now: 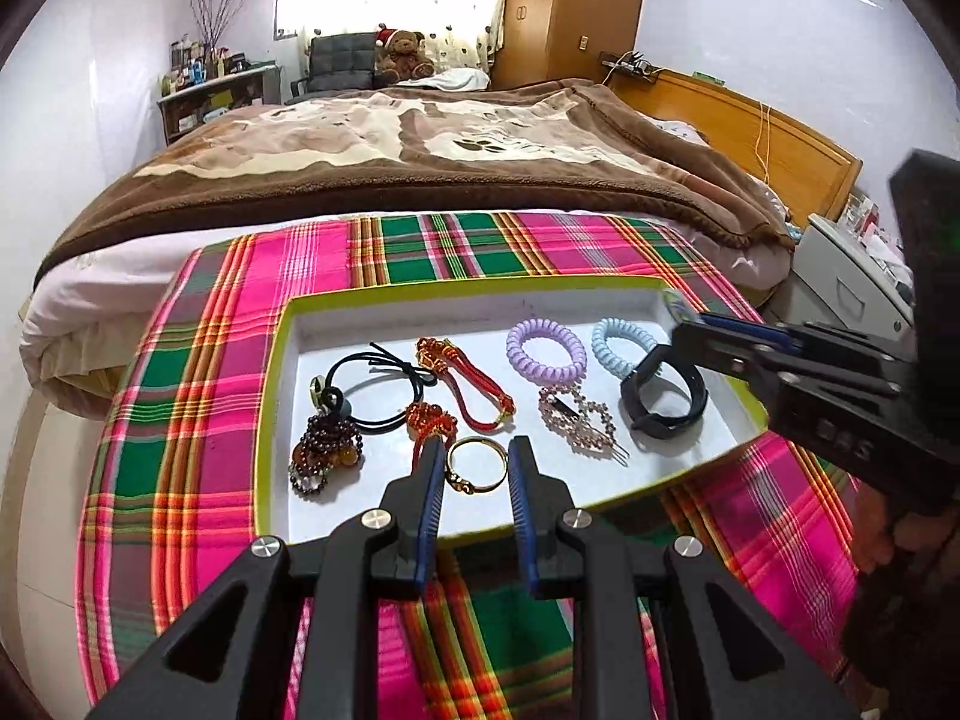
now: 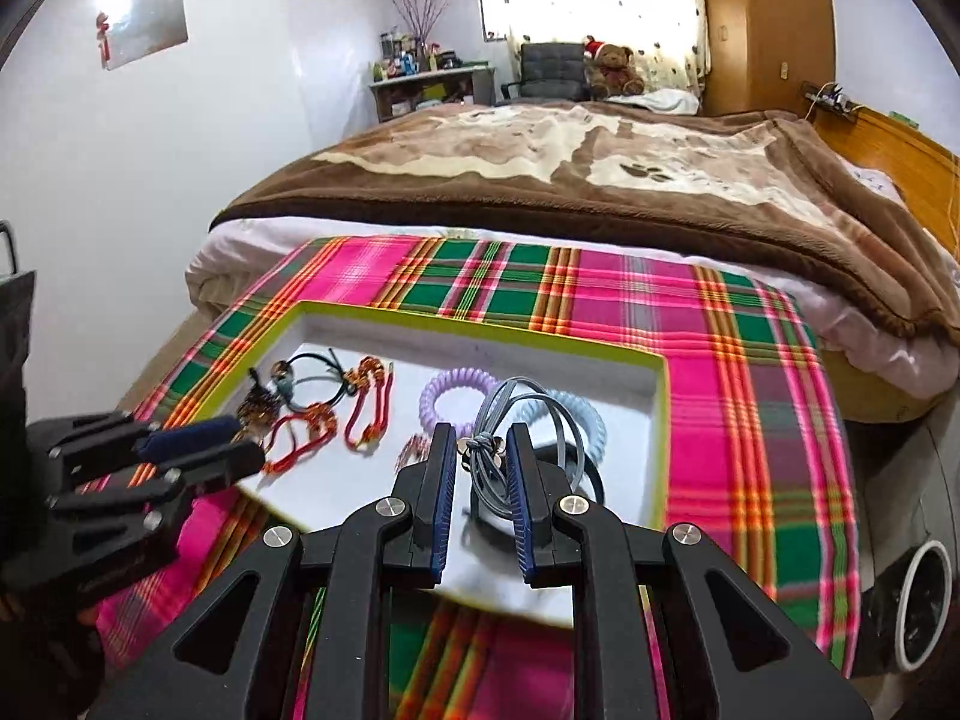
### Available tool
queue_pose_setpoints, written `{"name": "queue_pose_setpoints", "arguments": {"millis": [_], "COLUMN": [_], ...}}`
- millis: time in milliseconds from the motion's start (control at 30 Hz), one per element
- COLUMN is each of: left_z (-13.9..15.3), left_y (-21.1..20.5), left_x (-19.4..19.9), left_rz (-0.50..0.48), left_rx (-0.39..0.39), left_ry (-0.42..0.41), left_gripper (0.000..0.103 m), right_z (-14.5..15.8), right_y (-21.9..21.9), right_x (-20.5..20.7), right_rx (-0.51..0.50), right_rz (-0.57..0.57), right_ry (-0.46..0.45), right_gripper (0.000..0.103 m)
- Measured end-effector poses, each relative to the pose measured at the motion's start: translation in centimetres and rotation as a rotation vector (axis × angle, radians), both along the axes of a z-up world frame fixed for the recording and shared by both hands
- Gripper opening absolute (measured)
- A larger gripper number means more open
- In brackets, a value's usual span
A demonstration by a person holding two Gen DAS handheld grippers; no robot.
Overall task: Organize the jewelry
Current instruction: 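Carry the gray cord and gold ring into the tray and open both grippers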
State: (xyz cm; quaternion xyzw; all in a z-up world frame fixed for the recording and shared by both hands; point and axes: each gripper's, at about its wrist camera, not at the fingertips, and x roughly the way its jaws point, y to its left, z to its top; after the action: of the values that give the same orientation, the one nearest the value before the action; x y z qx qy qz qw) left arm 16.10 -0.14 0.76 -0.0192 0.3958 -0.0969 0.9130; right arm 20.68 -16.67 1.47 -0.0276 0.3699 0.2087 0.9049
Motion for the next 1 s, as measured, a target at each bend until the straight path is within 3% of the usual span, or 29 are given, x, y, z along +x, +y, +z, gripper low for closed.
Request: {"name": "queue_pose_setpoints", "arguments": {"millis": [333,1000], "left_z": [-1.9,-3.1], "left_y": [-0.3,-0.2], "left_x": [1.5,2.6], "left_rz": [-0.019,0.013], "left_rx": [0.000,-0.007], "left_ry": [0.042,0.089], "left_gripper": [0.022,0.025], "right_z": [-2.5,-4.0], "right_y": [1.4,3.1], "right_x": [4.2,5.2], "right_rx": [0.002,-0.069], "right_rz": [0.031,0.066], "right_ry": [0.085,0.102], "right_gripper": [0.018,0.018]}}
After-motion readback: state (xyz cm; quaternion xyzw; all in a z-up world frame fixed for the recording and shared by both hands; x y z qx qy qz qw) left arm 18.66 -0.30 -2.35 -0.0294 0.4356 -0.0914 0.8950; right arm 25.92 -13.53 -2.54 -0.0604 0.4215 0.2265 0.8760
